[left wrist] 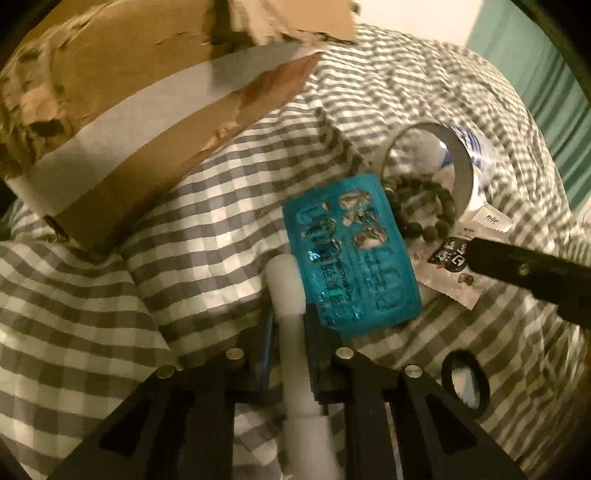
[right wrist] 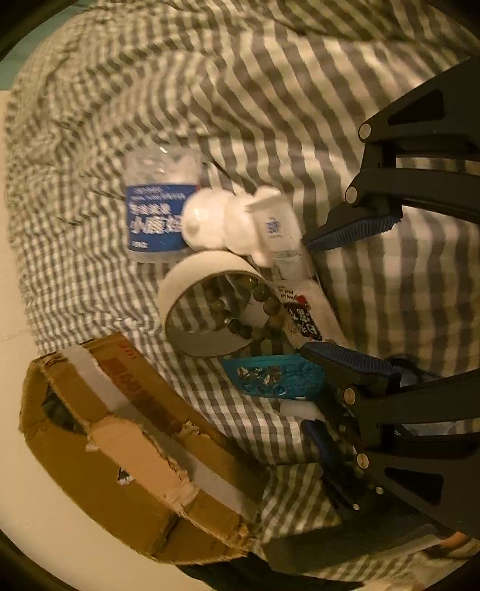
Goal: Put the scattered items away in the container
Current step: 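Grasp the white tube with the left tool while the right tool grasps a white packet, then drop the white tube and white packet from both tools into the box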
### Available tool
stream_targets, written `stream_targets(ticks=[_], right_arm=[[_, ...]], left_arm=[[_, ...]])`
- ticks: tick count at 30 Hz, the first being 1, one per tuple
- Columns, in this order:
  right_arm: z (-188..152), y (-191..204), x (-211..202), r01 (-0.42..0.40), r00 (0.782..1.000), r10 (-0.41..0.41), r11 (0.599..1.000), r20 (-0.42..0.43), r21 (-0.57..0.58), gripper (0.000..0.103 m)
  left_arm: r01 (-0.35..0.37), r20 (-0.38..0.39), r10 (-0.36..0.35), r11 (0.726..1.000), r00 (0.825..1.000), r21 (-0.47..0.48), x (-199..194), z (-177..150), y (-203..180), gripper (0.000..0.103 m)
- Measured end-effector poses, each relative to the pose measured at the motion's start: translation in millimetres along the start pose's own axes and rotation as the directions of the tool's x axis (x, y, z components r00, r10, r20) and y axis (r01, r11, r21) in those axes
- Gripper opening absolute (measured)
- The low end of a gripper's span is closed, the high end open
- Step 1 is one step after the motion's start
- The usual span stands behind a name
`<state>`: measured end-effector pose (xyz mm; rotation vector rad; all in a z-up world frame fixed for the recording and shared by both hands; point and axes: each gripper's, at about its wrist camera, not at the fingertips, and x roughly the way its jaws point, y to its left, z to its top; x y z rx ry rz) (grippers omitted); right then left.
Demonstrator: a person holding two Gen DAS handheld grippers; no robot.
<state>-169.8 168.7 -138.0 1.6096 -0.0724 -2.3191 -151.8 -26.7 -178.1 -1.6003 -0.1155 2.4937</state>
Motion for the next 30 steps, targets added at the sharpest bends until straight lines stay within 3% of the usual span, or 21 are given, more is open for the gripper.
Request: stream_targets(ticks=[1, 3, 4, 5, 11, 17, 23, 30], right_arm=[[0.7, 0.4, 3.0, -0.005, 1.000, 0.005, 1.000, 0.000, 0.012, 0.052], [1.0, 3.2, 5.7, -0.009, 1.000, 0.009, 1.000, 0.006, 0.012, 0.033], [0.5, 5.6, 7.9, -0.017, 1.000, 0.017, 1.000, 0.000, 0.003, 0.018], [-0.5, 6.7, 8.2, -0.021, 1.000, 0.021, 1.000, -0.001, -0.003, 0.013], [-1.6, 3.7, -12.2, -0.017, 0.999, 0.018, 1.000, 0.041, -0.022, 0.008], [2.6, 1.1, -49.3, 0.018, 0.995, -0.013, 0.999, 0.097, -0.047, 0.005], [9.4, 11.8, -81.4, 0.013, 0.988, 0.000, 0.997, 0.152, -0.081, 0.005], [35.9, 43.3, -107.1, 0.013, 0.979, 0.025, 0.983, 0.201, -0.185, 0.004]], left_arm=[[0.003, -0.002, -0.003, 1.000, 1.000, -0.005, 0.0, 0.0, 1.3, 0.016], [-0.007, 0.003, 0.007, 1.000, 1.000, 0.010, -1.3, -1.8, -1.0, 0.014], [-0.014, 0.005, 0.014, 1.000, 1.000, 0.018, -1.8, -1.8, -3.2, 0.014], [-0.018, 0.007, 0.018, 1.000, 1.000, 0.023, -2.9, -2.2, -4.1, 0.013], [0.001, 0.021, -0.002, 1.000, 1.000, 0.017, -14.5, 5.2, -4.6, 0.011], [0.037, 0.092, -0.039, 0.999, 0.995, 0.031, -50.6, 16.5, -13.4, 0.010], [0.046, 0.186, -0.054, 0.998, 0.981, 0.046, -91.5, 33.4, -19.0, 0.010], [0.044, 0.301, -0.059, 0.997, 0.952, 0.058, -141.7, 72.5, -14.6, 0.010]])
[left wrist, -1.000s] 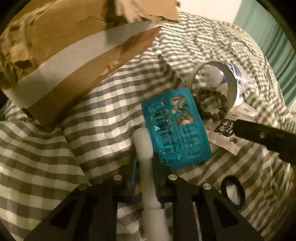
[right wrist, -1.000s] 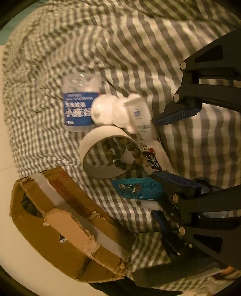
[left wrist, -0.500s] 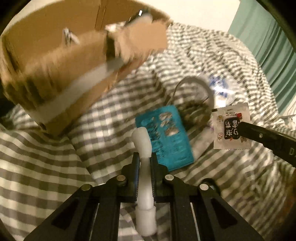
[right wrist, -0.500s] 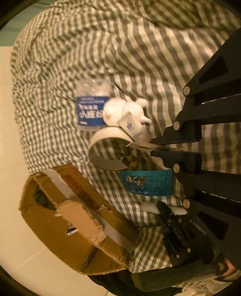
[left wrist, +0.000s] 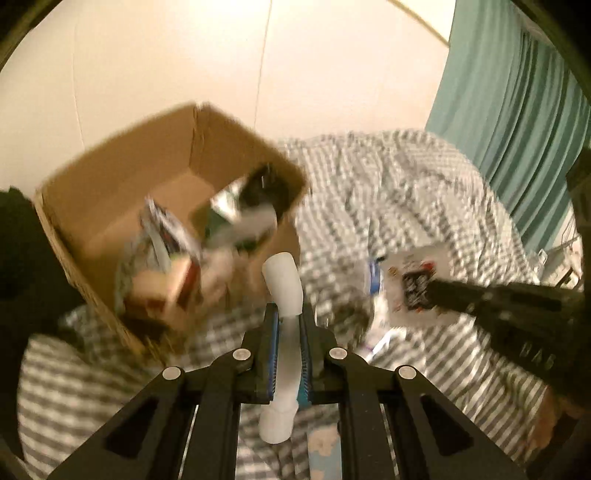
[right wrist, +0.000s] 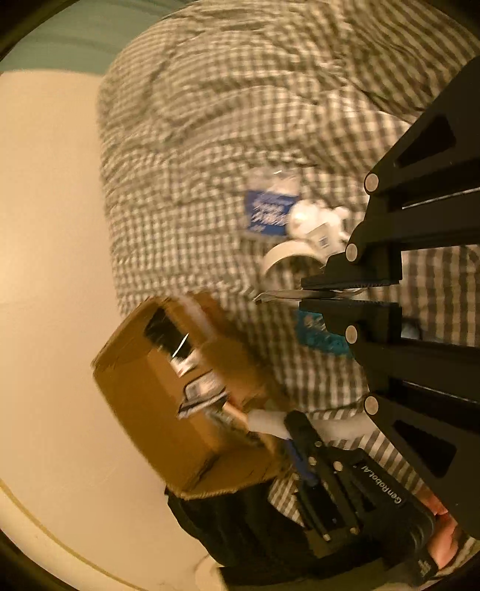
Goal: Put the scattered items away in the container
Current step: 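Drop the white tube and white packet from both tools into the box, then grasp the light-blue floral tissue pack with the left tool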
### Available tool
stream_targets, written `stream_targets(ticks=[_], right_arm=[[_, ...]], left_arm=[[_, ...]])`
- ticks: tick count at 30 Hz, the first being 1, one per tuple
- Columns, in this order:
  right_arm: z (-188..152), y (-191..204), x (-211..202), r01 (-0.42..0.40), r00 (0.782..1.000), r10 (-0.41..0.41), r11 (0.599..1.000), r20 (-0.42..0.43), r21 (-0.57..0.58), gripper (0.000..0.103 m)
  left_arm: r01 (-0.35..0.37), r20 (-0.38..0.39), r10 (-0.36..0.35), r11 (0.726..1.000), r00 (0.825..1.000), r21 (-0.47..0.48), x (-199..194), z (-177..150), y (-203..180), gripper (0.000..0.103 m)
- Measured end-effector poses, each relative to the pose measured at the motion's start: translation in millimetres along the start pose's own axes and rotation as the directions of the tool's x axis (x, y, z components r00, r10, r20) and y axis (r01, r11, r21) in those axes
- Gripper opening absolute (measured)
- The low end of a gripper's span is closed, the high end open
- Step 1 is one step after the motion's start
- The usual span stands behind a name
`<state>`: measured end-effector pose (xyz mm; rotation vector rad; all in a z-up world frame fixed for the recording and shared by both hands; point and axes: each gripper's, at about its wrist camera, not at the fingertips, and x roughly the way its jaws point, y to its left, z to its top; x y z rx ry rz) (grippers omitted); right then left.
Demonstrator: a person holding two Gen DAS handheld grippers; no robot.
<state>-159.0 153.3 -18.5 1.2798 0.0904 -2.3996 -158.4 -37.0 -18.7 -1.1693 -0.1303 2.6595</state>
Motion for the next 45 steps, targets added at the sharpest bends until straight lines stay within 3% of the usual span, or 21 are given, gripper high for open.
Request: stream_targets(ticks=[4, 9, 15, 20, 22, 23, 24, 25, 27, 28, 30, 38, 45], right_arm=[[34.0, 17.0, -7.1, -0.085, 0.995, 0.087, 0.995, 0.055, -0.043, 0.004], [77.9, 41.1, 5.1, -0.120, 0.989, 0.127, 0.988, 0.072, -0.095, 0.004], [119.3, 80.1, 47.8, -0.158, 0.982, 0.174, 0.970, 0.073, -0.183, 0.005], [138.5, 90.1, 83.7, -0.171, 0.982, 0.183, 0.969, 0.050, -0.179, 0.005], [143.4, 89.3, 92.1, -0.188, 0.979, 0.198, 0.968, 0.045, -0.168, 0.017], [145.0, 87.9, 94.9, -0.190, 0.979, 0.198, 0.969, 0.040, -0.159, 0.037], [145.3, 85.2, 94.4, -0.194, 0.978, 0.203, 0.970, 0.047, -0.148, 0.054], [144.8, 81.2, 91.4, -0.201, 0.976, 0.210, 0.970, 0.053, -0.139, 0.056], [143.6, 75.7, 80.5, -0.197, 0.975, 0.208, 0.973, 0.081, -0.122, 0.056], [143.5, 74.0, 75.3, -0.177, 0.979, 0.188, 0.976, 0.084, -0.123, 0.056], [139.0, 68.4, 62.5, -0.142, 0.984, 0.155, 0.981, 0.092, -0.131, 0.056], [94.7, 28.8, 4.0, -0.030, 0.998, 0.036, 0.993, 0.056, -0.112, 0.056], [32.6, -27.1, -28.4, 0.039, 0.999, -0.039, 0.998, 0.008, -0.042, 0.056]], left_arm=[[0.002, 0.062, 0.000, 1.000, 0.998, -0.031, -10.6, 34.9, 16.6, 0.010], [-0.047, 0.097, 0.051, 0.998, 0.994, -0.044, -7.8, 64.0, 52.3, 0.010], [-0.142, 0.070, 0.146, 0.988, 0.987, -0.063, 21.0, 74.2, 106.8, 0.010], [-0.210, 0.027, 0.211, 0.977, 0.977, -0.050, 46.0, 71.0, 131.7, 0.013], [-0.214, 0.011, 0.215, 0.974, 0.976, -0.073, 51.6, 70.2, 135.8, 0.017], [-0.201, 0.000, 0.201, 0.976, 0.979, -0.088, 53.2, 69.8, 136.1, 0.020], [-0.195, -0.008, 0.195, 0.976, 0.981, -0.096, 51.9, 70.3, 138.2, 0.026], [-0.197, -0.010, 0.197, 0.975, 0.980, -0.100, 50.6, 70.1, 136.4, 0.032], [-0.221, 0.004, 0.223, 0.971, 0.975, -0.094, 42.8, 68.1, 128.1, 0.076], [-0.229, 0.016, 0.232, 0.969, 0.973, -0.093, 37.6, 67.6, 123.6, 0.081], [-0.221, 0.036, 0.225, 0.972, 0.974, -0.081, 22.5, 63.0, 111.2, 0.082], [-0.187, -0.002, 0.188, 0.974, 0.982, -0.126, -18.0, 40.5, 70.9, 0.082], [-0.162, -0.101, 0.149, 0.978, 0.984, -0.132, -20.0, -17.2, 21.0, 0.082]])
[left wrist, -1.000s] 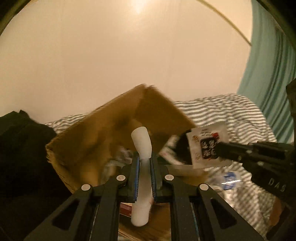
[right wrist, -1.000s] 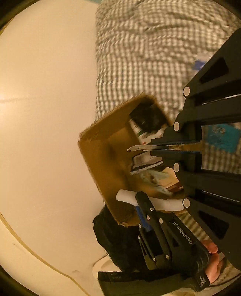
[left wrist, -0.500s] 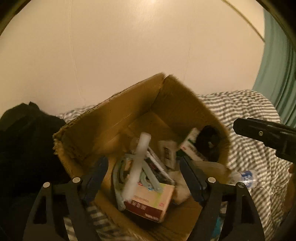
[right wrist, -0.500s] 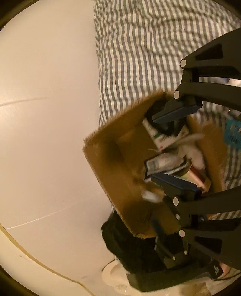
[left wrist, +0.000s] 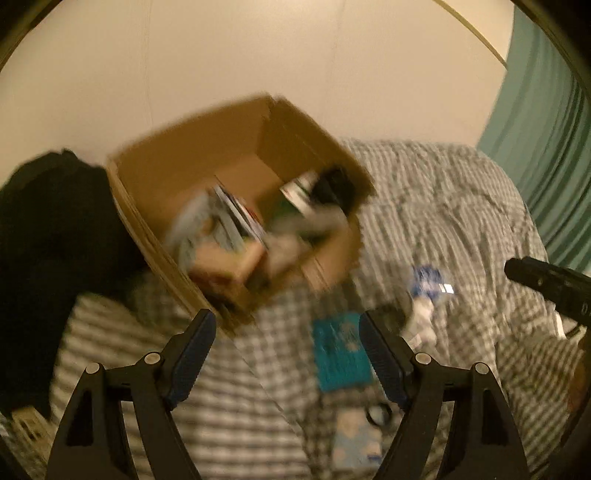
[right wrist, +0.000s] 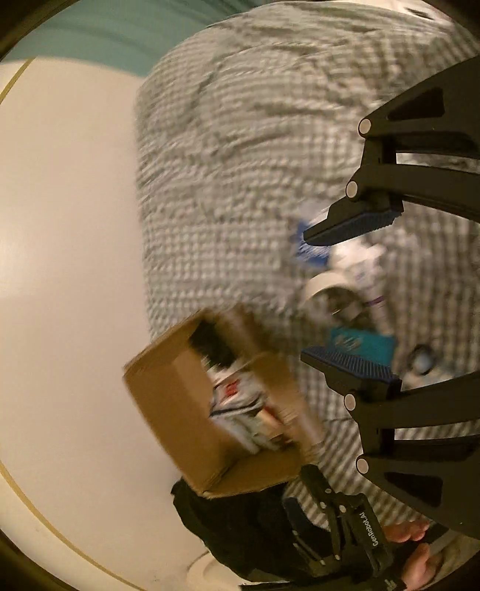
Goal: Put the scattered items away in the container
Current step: 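Grasp the light-blue floral tissue pack with the left tool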
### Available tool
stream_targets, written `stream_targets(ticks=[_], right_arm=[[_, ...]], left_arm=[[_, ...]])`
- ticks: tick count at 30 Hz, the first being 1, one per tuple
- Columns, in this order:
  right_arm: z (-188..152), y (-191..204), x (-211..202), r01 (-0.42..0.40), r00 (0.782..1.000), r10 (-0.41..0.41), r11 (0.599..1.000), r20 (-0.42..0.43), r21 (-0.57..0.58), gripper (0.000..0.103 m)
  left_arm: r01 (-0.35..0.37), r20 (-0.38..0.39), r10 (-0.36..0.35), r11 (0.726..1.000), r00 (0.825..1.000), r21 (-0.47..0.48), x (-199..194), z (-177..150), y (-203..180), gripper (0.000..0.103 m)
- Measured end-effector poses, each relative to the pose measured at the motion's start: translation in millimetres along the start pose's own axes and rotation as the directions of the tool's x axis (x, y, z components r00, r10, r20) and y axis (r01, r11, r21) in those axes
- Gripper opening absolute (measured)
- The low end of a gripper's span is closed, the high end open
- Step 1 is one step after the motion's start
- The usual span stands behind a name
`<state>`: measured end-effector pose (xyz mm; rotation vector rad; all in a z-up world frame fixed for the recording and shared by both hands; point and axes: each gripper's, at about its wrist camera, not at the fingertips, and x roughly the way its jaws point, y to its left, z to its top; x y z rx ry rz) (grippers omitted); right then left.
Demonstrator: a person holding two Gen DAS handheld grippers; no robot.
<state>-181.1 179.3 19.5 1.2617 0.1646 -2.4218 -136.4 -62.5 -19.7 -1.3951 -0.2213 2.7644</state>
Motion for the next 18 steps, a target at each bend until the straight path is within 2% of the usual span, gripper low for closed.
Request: stream_targets(ticks=[5, 7, 9, 12, 15, 16, 17, 18], right_arm=[[-39.7, -36.5, 2.0, 0.049, 0.998, -0.047, 0.997, -0.046, 0.060, 0.056], [-49.9, -43.5, 9.5, 0.057, 0.997, -0.052, 0.995, -0.064, 0.086, 0.056], [-59.7, -49.3, 22.7, 0.057, 0.995, -0.047, 0.991, -0.085, 0.121, 0.056], [-68.3, -52.2, 42.4, 0.044, 0.992, -0.026, 0.988, -0.126, 0.146, 0.056], [-72.7, -45.5, 51.9, 0.038, 0.989, -0.017, 0.989, -0.145, 0.144, 0.056], [-74.2, -43.1, 55.8, 0.032, 0.989, -0.011, 0.990, -0.151, 0.138, 0.056], [-76.6, -41.2, 57.9, 0.026, 0.988, -0.005, 0.991, -0.155, 0.131, 0.056], [-78.3, -39.1, 59.8, 0.022, 0.987, -0.002, 0.992, -0.160, 0.122, 0.056]], left_arm=[[0.008, -0.066, -0.003, 0.997, 0.998, 0.076, 21.7, -49.6, -29.3, 0.082], [0.039, -0.101, -0.031, 0.996, 0.994, 0.081, 33.0, -69.5, -36.4, 0.082], [0.079, -0.169, -0.064, 0.993, 0.984, 0.086, 47.9, -92.1, -41.7, 0.082], [0.124, -0.280, -0.085, 0.984, 0.956, 0.125, 67.2, -118.8, -53.5, 0.082], [0.139, -0.307, -0.079, 0.974, 0.948, 0.177, 76.4, -127.2, -61.5, 0.082], [0.151, -0.312, -0.090, 0.973, 0.946, 0.177, 78.0, -126.8, -60.9, 0.076], [0.183, -0.323, -0.122, 0.969, 0.938, 0.163, 79.3, -125.8, -58.7, 0.057], [0.216, -0.337, -0.160, 0.967, 0.928, 0.135, 80.0, -124.4, -54.9, 0.053]])
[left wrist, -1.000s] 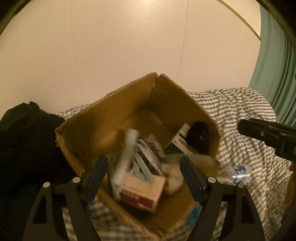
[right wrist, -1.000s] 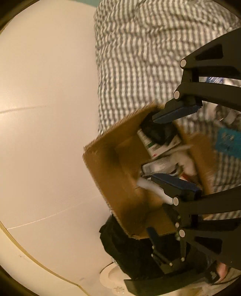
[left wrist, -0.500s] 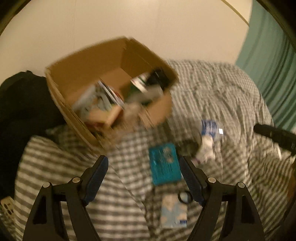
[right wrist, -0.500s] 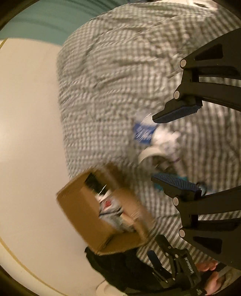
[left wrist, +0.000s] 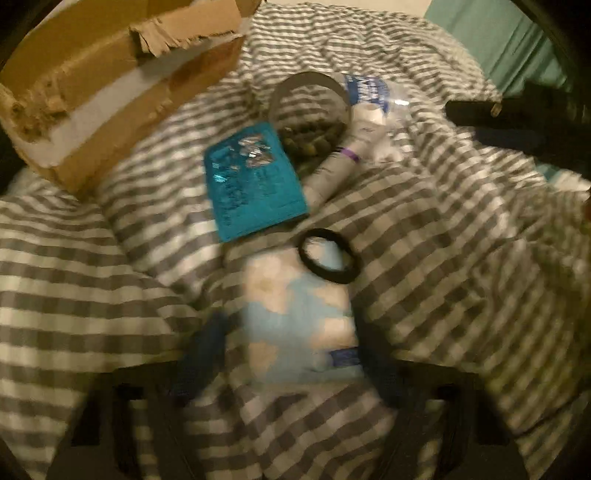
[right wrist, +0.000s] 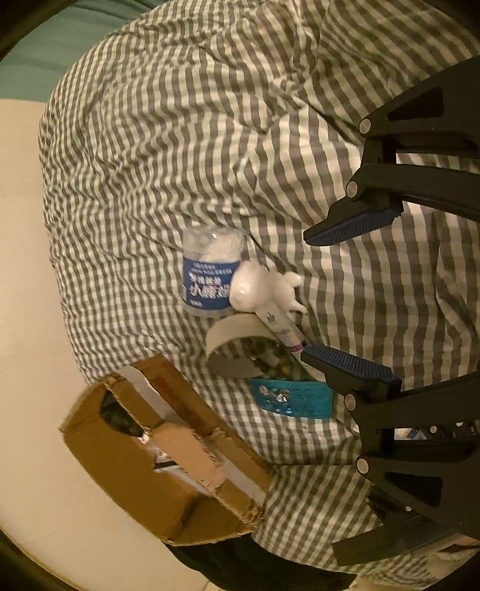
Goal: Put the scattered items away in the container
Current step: 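Grasp the light-blue floral tissue pack with the left tool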
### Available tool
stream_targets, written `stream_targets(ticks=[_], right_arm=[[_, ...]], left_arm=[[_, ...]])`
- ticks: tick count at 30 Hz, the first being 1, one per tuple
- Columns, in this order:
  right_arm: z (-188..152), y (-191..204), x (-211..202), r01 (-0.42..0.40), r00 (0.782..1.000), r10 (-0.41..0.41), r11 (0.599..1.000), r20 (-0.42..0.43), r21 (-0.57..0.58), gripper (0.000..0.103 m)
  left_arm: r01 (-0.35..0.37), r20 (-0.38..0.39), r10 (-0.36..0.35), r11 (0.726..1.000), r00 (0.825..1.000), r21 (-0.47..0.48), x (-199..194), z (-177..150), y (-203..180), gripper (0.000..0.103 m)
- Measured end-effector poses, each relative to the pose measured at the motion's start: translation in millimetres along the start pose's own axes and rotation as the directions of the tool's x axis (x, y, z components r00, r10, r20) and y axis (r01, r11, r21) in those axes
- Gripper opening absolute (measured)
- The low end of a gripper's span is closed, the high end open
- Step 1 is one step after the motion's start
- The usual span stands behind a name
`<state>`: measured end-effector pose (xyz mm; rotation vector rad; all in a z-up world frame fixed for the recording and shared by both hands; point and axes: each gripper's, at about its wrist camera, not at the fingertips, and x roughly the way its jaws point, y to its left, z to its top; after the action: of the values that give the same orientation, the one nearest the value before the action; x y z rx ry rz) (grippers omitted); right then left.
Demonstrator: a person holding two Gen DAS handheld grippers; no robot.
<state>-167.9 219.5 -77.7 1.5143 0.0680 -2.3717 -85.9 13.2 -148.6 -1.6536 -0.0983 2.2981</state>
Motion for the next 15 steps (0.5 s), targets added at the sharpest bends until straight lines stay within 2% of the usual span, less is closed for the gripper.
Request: stream_targets(ticks=[2, 5, 10, 15], right_arm=[[-3.0, 5.2, 3.3, -0.002, 1.000, 0.001, 1.000, -0.008, -0.019, 0.056], [-6.0, 10.1, 7.2, -0.012, 1.000, 0.012, 1.000, -0.016, -0.029, 0.056], [-11.7, 17.3, 8.7, -0.050, 0.998, 0.049, 0.998, -0.029, -0.030, 0.056], [-17.2, 31.2, 12.8, -0.084, 0.996, 0.082, 0.995, -0.036, -0.053, 0.056]], left_arm=[[0.011, 0.005, -0.011, 0.999, 1.000, -0.031, -4.3, 0.7, 6.3, 0.053], [0.000, 0.022, 0.000, 1.000, 1.000, -0.020, -16.2, 1.7, 4.0, 0.052], [-0.122, 0.061, 0.115, 0.986, 0.991, 0.117, -31.4, 8.6, -11.9, 0.052], [-0.095, 0.053, 0.091, 0.992, 0.994, 0.089, -36.7, 10.5, -5.6, 0.052]])
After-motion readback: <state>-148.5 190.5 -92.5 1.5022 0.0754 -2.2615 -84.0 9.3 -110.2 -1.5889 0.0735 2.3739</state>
